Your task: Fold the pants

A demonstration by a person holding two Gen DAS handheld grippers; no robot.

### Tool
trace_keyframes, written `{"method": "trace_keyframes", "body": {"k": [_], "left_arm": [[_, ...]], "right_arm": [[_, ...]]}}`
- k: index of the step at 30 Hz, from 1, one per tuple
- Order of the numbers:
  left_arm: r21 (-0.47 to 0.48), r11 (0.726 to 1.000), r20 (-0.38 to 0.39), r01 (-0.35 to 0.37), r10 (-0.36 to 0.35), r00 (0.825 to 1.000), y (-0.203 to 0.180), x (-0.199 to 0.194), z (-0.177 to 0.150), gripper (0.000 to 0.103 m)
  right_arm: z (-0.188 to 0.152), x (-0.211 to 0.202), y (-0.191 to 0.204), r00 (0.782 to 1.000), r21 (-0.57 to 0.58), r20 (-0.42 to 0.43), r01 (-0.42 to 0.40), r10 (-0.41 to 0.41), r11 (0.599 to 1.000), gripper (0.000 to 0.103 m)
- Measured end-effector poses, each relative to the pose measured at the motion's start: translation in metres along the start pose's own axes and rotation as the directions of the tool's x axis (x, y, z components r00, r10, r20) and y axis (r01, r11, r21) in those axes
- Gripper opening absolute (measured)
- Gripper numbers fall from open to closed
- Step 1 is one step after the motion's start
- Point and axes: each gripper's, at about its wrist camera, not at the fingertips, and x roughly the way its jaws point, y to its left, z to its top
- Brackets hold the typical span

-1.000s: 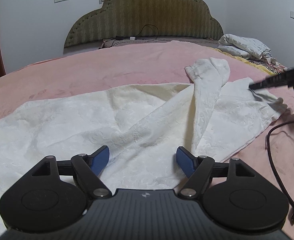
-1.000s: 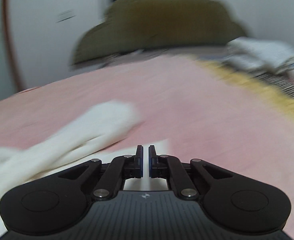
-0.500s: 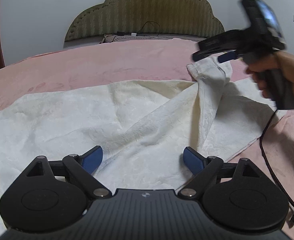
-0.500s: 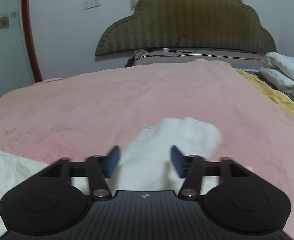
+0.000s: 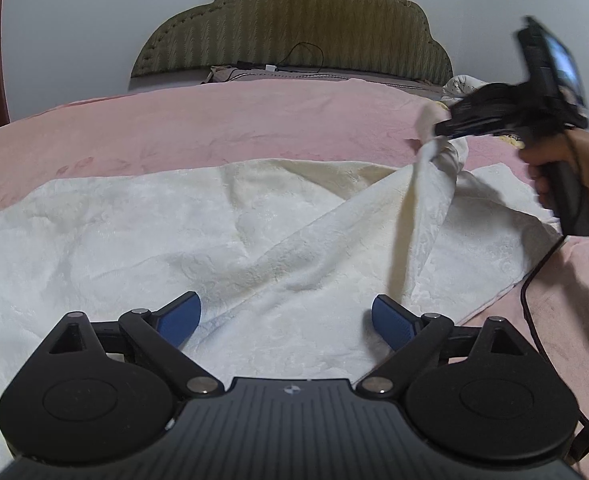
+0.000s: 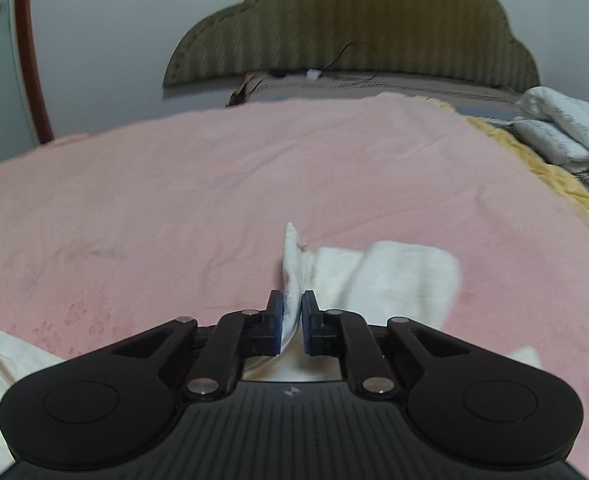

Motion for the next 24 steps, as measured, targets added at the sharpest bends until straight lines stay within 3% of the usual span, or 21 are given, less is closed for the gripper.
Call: {"method": "trace_keyframes", "body": {"k": [3, 6, 9, 12, 14, 16, 19, 22, 23, 24], "left_arm": [[0.000, 1.000, 0.000, 0.003, -0.003, 1.000, 0.000, 0.000, 0.000, 0.096], [0.001, 1.000, -0.001, 0.002, -0.002, 1.000, 0.000, 0.001, -0.001, 0.097], [0.008, 1.000, -0.004, -0.004, 0.004, 1.000, -0.001, 0.001, -0.001, 0.098], [0.015, 1.000, -0.007, -0.013, 0.013, 1.000, -0.004, 0.002, -0.002, 0.099], [0.018, 1.000, -0.010, -0.020, 0.020, 1.000, -0.004, 0.002, -0.001, 0.100], [0.020, 1.000, -0.011, -0.022, 0.023, 1.000, -0.005, 0.002, -0.001, 0.100], [0.023, 0.999, -0.012, -0.025, 0.025, 1.000, -0.005, 0.003, -0.001, 0.101], [0.016, 1.000, 0.003, -0.024, 0.024, 1.000, -0.005, 0.000, -0.001, 0.097], [0.014, 1.000, 0.018, -0.024, 0.023, 1.000, -0.005, -0.003, -0.001, 0.095], [0.016, 1.000, 0.039, -0.017, 0.016, 0.999, -0.006, -0.007, 0.000, 0.095]], "right_arm": [[-0.013, -0.038, -0.026, 0.999, 0.068, 0.050, 0.001, -0.004, 0.998, 0.009], [-0.032, -0.061, -0.054, 0.999, 0.135, 0.046, 0.002, -0.009, 0.991, 0.009], [-0.049, -0.064, -0.079, 0.999, 0.217, 0.005, -0.039, 0.039, 0.975, 0.010], [-0.060, -0.055, -0.099, 0.994, 0.342, -0.013, -0.101, 0.112, 0.934, 0.011], [-0.067, -0.044, -0.110, 0.987, 0.430, -0.010, -0.143, 0.163, 0.891, 0.016], [-0.076, -0.036, -0.122, 0.976, 0.529, 0.027, -0.199, 0.218, 0.825, 0.032], [-0.090, -0.030, -0.143, 0.944, 0.681, 0.165, -0.318, 0.285, 0.660, 0.054], [-0.098, -0.024, -0.157, 0.917, 0.758, 0.270, -0.390, 0.293, 0.523, 0.056], [-0.098, -0.022, -0.158, 0.914, 0.764, 0.281, -0.397, 0.293, 0.508, 0.056], [-0.096, -0.023, -0.159, 0.922, 0.765, 0.270, -0.380, 0.277, 0.521, 0.041]]}}
